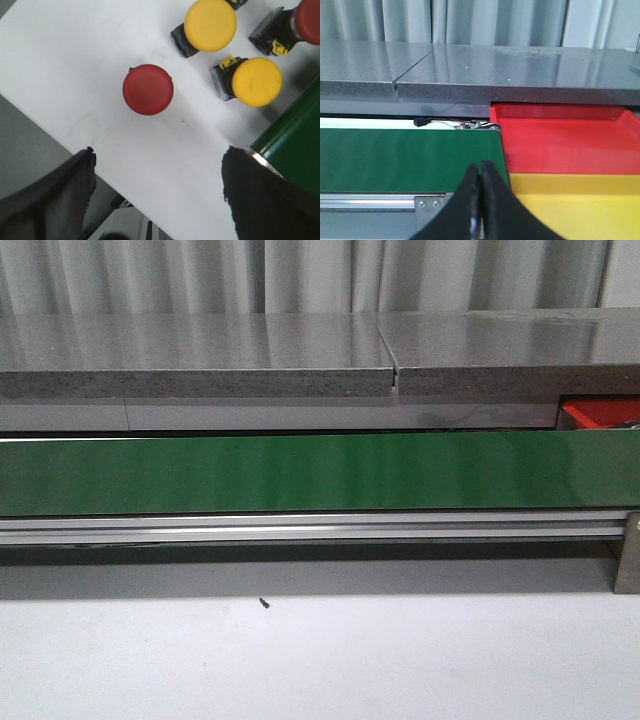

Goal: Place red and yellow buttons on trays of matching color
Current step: 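Lower the left gripper onto a red button and grasp it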

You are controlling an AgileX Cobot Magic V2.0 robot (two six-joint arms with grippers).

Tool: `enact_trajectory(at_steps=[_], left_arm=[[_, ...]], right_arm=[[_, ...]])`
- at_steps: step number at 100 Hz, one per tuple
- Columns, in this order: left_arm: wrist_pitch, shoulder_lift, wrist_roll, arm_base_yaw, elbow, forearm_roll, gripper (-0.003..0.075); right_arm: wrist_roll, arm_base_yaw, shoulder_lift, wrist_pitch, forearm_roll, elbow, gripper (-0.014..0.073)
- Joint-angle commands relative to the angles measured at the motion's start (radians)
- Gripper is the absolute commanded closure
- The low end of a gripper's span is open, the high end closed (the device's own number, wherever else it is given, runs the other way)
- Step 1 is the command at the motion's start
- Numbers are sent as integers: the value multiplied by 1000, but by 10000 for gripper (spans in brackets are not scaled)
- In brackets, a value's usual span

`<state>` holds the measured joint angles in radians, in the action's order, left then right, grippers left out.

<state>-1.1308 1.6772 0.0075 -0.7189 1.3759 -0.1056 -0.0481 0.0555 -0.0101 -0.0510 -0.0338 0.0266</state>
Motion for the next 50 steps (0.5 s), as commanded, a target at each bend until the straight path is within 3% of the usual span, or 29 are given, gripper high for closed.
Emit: enact_trajectory(at_steps=[1,50], left_arm=[[40,-27,4,-6,18,-18,208],[132,138,29,-4,18,-50,209]], right_arm=[[0,4,-18,73,1,0,708],[0,4,-18,73,1,0,708]])
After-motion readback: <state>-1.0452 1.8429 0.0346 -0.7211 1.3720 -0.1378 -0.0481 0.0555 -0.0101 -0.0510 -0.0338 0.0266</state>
